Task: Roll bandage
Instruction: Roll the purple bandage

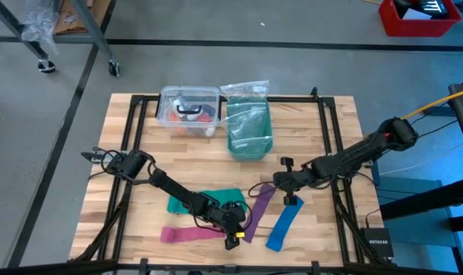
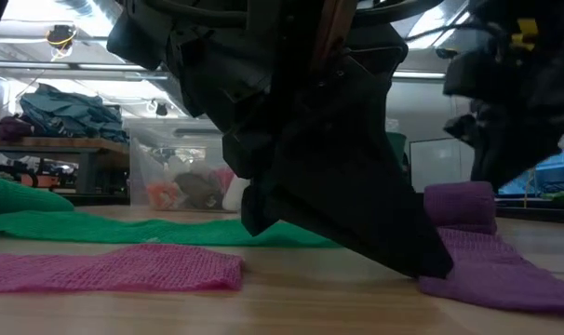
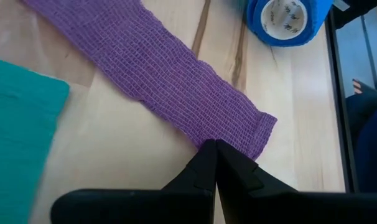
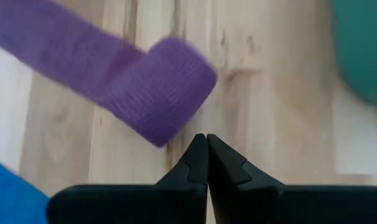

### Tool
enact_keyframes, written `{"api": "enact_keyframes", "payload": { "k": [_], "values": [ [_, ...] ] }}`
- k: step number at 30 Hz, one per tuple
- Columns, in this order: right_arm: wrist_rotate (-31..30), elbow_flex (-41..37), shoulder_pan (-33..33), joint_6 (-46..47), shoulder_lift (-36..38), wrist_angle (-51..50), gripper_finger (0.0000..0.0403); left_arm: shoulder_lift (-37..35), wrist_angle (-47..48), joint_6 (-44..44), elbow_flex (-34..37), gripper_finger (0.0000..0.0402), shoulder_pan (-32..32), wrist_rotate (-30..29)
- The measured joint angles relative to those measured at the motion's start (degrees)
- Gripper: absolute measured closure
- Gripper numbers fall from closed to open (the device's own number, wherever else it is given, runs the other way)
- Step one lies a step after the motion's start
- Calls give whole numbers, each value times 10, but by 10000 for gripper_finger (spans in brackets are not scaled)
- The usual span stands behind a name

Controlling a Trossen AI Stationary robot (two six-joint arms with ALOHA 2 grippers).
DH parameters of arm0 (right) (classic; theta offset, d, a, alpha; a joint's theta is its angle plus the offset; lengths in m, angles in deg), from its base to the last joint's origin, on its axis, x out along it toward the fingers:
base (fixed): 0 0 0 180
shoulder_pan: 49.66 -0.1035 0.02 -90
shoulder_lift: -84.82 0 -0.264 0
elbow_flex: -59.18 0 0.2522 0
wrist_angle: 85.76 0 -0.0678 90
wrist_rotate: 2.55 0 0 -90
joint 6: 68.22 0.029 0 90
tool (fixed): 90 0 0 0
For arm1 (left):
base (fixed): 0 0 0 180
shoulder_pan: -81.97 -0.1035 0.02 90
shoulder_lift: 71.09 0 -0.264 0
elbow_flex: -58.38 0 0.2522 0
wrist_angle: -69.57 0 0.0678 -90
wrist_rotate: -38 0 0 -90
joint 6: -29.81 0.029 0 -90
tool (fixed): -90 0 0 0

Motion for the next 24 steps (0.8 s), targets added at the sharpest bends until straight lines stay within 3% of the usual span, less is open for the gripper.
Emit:
{"api": "enact_keyframes", "payload": {
  "k": [14,24],
  "values": [
    [101,0,-2,-15,-40,180,401,0,-1,-11,0,401,4,4],
    [138,0,-75,20,-43,197,401,0,0,-33,0,401,9,6]
  ]
}}
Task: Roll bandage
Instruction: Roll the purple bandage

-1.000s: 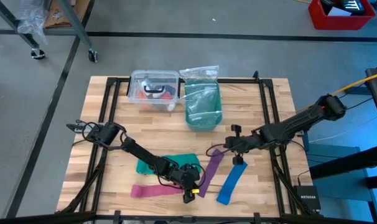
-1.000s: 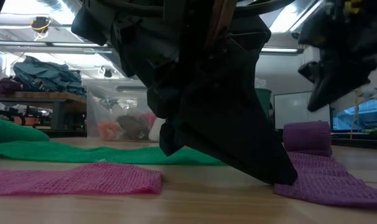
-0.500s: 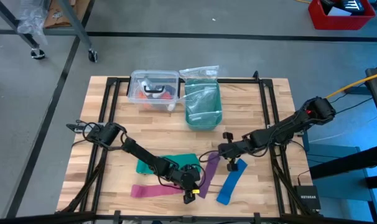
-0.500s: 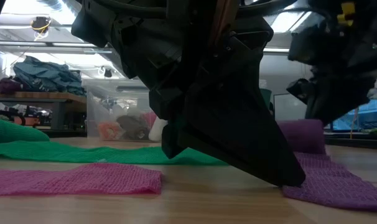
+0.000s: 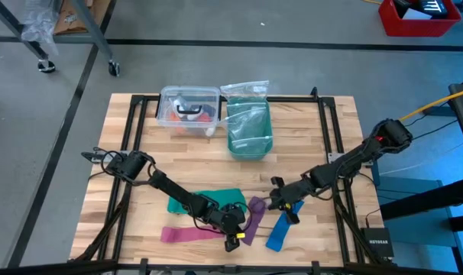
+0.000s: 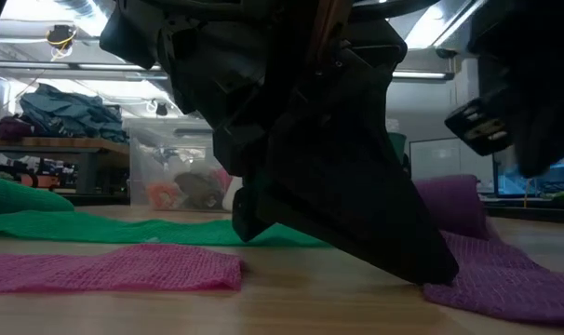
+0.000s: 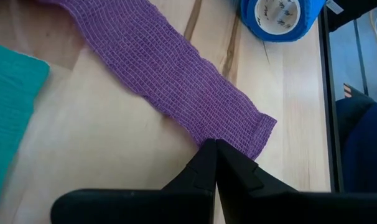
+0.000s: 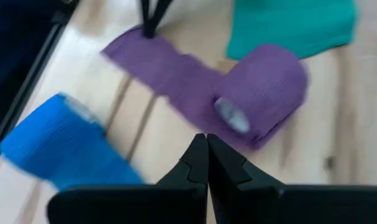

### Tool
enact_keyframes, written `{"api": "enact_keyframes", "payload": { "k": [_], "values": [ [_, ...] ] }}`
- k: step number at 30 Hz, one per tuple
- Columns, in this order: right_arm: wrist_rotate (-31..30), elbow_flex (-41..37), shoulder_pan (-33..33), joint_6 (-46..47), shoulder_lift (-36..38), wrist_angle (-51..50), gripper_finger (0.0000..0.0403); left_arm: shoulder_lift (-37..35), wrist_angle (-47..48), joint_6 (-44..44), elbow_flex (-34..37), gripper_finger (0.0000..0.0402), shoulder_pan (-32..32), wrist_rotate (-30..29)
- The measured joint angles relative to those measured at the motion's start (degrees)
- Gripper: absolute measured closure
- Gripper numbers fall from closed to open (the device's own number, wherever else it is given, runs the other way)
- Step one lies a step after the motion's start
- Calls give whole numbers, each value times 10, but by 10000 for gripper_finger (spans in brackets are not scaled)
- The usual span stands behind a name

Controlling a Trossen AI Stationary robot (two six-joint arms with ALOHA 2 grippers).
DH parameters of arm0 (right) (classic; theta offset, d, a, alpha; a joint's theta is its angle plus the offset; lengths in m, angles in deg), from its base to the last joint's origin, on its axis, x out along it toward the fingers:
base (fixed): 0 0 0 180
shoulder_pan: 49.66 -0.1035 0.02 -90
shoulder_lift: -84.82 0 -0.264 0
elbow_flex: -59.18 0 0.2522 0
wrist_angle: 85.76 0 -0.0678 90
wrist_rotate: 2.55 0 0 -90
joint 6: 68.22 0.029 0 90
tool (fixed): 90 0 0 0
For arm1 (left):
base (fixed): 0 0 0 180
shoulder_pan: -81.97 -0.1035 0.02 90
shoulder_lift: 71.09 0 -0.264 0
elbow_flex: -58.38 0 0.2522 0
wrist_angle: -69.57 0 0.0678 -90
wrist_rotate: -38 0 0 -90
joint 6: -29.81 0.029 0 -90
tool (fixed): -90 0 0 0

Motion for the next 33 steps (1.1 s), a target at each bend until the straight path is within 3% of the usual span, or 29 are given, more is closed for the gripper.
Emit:
{"api": "enact_keyframes", "payload": {
  "k": [5,15,22,33],
  "values": [
    [-53,3,-10,-5,14,-2,401,0,8,-6,0,401,0,2],
    [-114,26,46,-69,28,-14,401,-2,21,-27,-1,401,4,30],
    [-111,26,73,-64,15,-49,401,-3,27,-29,-1,401,6,34],
    [-39,45,70,-46,-33,-33,401,-3,28,-29,-1,401,6,34]
  ]
}}
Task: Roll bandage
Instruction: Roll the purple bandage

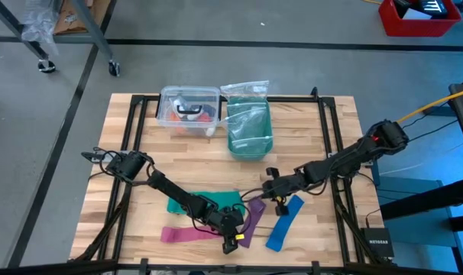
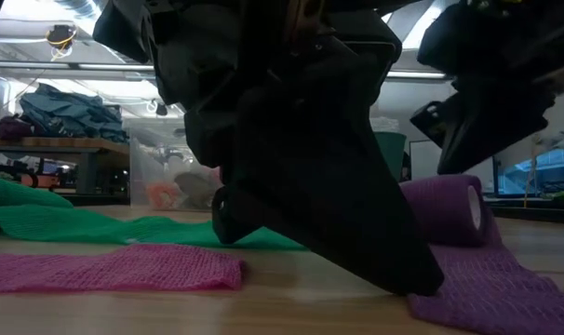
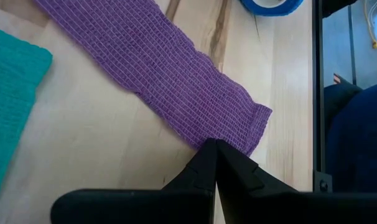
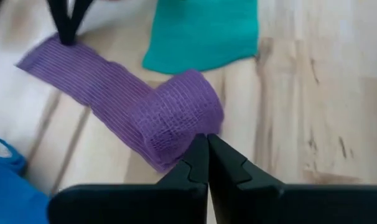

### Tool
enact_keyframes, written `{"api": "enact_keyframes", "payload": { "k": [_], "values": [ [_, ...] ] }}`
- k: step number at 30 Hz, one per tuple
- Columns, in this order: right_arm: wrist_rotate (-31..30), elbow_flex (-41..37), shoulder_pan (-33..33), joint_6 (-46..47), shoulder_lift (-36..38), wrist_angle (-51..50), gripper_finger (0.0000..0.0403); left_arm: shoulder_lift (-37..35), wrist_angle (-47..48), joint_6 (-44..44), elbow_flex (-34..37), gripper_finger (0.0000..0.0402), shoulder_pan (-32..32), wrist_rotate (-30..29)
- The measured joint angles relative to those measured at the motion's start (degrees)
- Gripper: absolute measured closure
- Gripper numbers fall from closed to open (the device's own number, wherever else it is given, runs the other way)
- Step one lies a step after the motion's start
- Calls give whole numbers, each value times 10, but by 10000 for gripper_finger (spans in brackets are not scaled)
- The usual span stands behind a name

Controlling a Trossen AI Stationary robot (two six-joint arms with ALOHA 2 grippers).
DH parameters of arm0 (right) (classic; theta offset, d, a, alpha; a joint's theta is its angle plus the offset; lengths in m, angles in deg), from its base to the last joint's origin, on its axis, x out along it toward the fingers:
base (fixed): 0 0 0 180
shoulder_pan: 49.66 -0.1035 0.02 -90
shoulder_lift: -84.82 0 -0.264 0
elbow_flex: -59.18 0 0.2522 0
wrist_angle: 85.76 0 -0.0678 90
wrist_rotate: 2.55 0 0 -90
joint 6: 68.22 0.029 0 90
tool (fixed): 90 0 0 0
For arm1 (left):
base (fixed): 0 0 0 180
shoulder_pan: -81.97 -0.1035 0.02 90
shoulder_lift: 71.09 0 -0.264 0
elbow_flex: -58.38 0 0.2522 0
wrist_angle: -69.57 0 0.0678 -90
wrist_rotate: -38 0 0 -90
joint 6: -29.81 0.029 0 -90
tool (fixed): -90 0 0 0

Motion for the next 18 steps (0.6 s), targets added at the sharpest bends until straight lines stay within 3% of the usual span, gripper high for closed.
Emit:
{"api": "enact_keyframes", "payload": {
  "k": [10,18],
  "values": [
    [71,46,-1,-17,-46,-2,401,0,-1,0,0,401,0,0],
    [76,85,-24,-18,-70,-47,401,1,-2,0,0,401,0,-1]
  ]
}}
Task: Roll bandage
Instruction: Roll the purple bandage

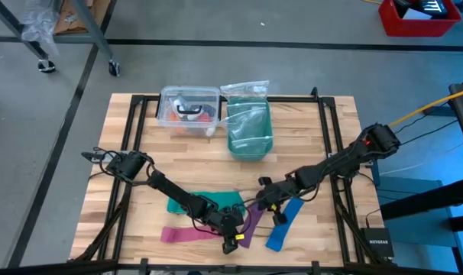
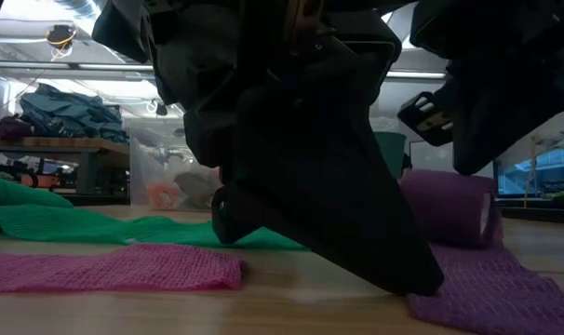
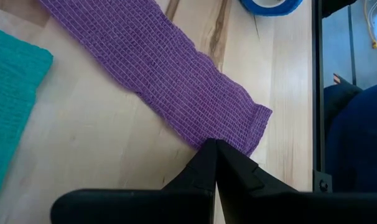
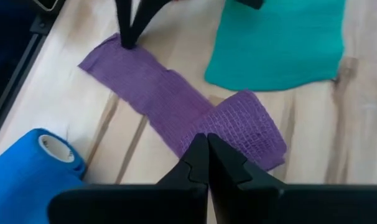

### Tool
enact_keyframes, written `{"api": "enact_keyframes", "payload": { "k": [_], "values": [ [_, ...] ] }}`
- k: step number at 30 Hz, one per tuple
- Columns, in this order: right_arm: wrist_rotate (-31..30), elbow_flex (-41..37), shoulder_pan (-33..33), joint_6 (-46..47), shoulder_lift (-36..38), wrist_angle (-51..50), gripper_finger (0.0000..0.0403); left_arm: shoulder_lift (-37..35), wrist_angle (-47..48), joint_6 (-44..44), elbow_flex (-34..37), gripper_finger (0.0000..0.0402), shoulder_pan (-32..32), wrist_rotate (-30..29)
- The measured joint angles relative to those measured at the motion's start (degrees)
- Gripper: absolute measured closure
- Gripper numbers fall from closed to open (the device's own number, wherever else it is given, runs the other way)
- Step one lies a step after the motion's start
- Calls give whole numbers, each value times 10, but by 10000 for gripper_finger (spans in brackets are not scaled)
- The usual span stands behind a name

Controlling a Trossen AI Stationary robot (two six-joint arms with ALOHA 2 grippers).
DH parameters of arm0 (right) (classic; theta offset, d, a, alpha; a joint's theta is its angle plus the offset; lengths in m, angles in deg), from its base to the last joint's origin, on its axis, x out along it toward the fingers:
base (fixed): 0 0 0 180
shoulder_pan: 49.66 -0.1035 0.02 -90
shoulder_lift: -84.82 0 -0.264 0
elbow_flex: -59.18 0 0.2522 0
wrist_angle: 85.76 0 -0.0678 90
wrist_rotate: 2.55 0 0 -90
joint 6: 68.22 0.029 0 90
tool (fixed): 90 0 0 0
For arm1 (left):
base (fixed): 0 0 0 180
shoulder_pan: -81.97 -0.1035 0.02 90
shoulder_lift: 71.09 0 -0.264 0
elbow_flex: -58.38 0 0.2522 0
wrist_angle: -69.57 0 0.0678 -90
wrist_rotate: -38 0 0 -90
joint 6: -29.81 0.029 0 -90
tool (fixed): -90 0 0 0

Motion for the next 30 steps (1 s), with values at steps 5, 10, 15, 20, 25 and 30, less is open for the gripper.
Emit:
{"api": "enact_keyframes", "payload": {
  "k": [5,10,15,20,25,30],
  "values": [
    [1,11,-15,-1,-9,-5,401,0,0,0,0,401,0,0],
    [1,12,-15,0,-9,1,401,-1,0,0,0,401,-2,-2],
    [1,12,-15,0,-9,22,401,-6,0,13,1,401,-13,-1],
    [7,17,-15,-1,-9,40,401,-7,0,13,1,401,-22,3],
    [6,51,-13,-52,-2,39,401,-10,1,10,1,401,-19,11],
    [-2,116,-13,-119,0,-44,401,-13,1,17,2,401,-15,11]
  ]
}}
